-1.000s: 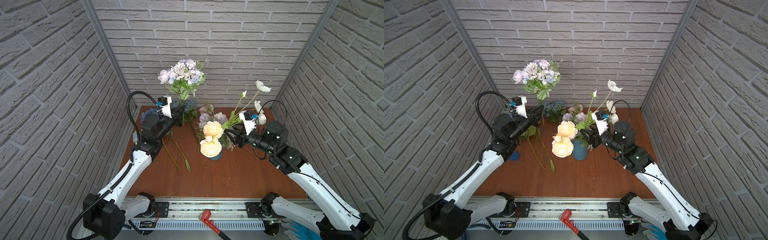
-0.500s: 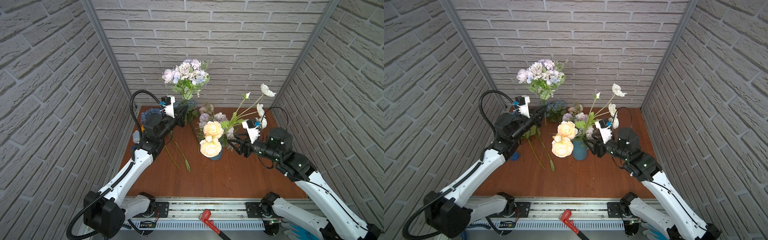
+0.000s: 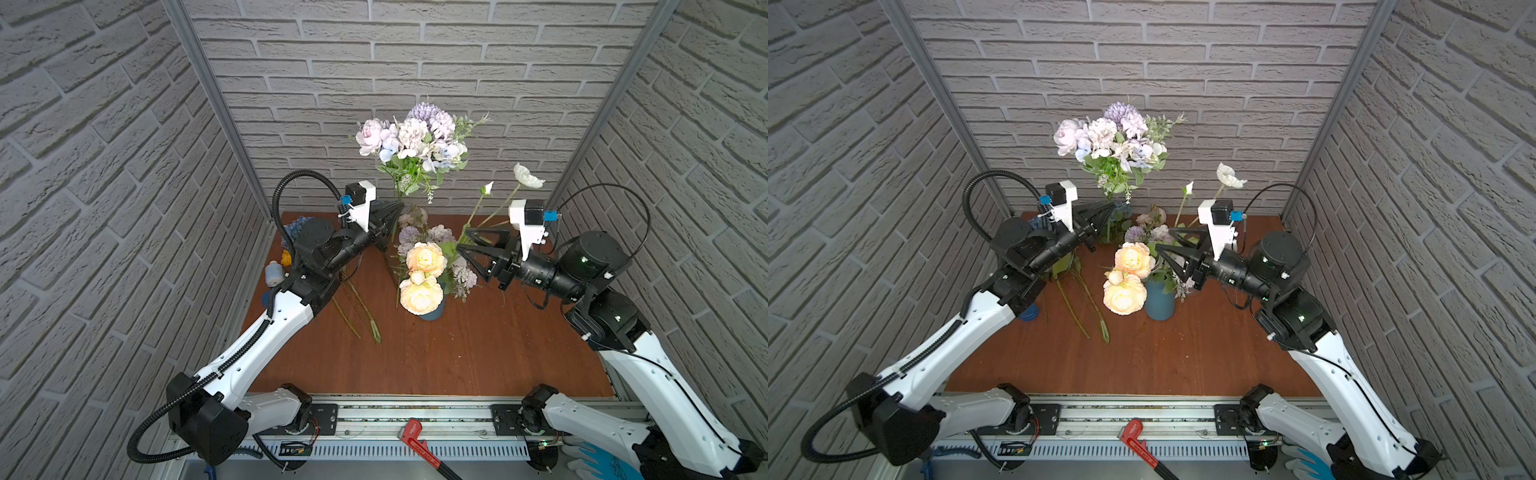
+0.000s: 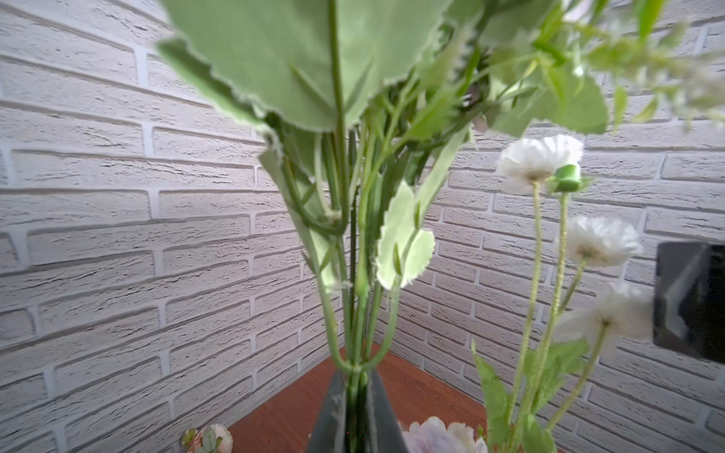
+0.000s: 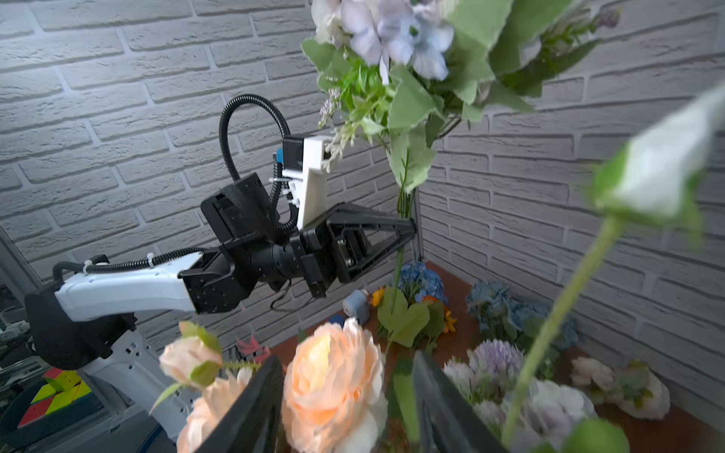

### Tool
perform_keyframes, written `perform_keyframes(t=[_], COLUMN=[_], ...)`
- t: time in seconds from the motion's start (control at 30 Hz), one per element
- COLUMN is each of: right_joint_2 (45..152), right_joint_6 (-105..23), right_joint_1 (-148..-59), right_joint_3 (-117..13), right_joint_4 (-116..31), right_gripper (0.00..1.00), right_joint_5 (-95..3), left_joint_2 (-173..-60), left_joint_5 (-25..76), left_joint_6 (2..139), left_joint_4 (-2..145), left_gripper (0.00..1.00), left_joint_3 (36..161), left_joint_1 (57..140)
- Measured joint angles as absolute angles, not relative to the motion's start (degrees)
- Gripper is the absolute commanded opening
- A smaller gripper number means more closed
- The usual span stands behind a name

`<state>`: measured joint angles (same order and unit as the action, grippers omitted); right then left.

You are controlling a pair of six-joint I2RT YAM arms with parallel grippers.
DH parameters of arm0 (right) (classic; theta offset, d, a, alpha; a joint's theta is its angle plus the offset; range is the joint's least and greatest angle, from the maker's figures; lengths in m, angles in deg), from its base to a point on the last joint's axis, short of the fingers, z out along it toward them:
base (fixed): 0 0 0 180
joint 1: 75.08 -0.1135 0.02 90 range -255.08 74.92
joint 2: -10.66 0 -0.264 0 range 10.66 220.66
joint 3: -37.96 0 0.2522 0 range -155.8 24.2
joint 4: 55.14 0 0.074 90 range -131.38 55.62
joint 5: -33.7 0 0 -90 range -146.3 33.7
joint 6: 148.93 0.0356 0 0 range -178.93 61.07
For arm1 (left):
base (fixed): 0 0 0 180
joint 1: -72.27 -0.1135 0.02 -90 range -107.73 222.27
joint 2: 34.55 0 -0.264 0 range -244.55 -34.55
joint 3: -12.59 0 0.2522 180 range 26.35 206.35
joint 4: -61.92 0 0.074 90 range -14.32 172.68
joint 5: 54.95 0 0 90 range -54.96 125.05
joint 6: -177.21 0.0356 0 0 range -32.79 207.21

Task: Arrange the flowers into the vase
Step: 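Raise the bundle above the teal vase with left gripper while right rises, then lower the bundle stems into the teal vase and open the left gripper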

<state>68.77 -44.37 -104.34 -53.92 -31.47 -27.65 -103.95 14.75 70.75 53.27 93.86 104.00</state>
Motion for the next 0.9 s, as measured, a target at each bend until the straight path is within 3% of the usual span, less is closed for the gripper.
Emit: perform_keyframes(t=[0.4, 0.9], right_joint_2=[88.6, 94.0], right_joint_6=[-38.5, -36.2], right_joint_1=[-104.5, -106.0], right_joint_3=[-62.4, -65.9], right_joint_4=[-50.2, -57.1], right_gripper=[0.52, 0.47], right_joint_5=[-24.9, -22.8], left_joint_2=[-104.0, -104.7], left_joint_5=[11.8, 8.9], left_joint_6=[74.0, 75.5], left_joint_4=[53.4, 56.5], left_gripper=[0.0, 0.0], left_joint_3=[96.9, 98.2], left_joint_1=[105.7, 106.4])
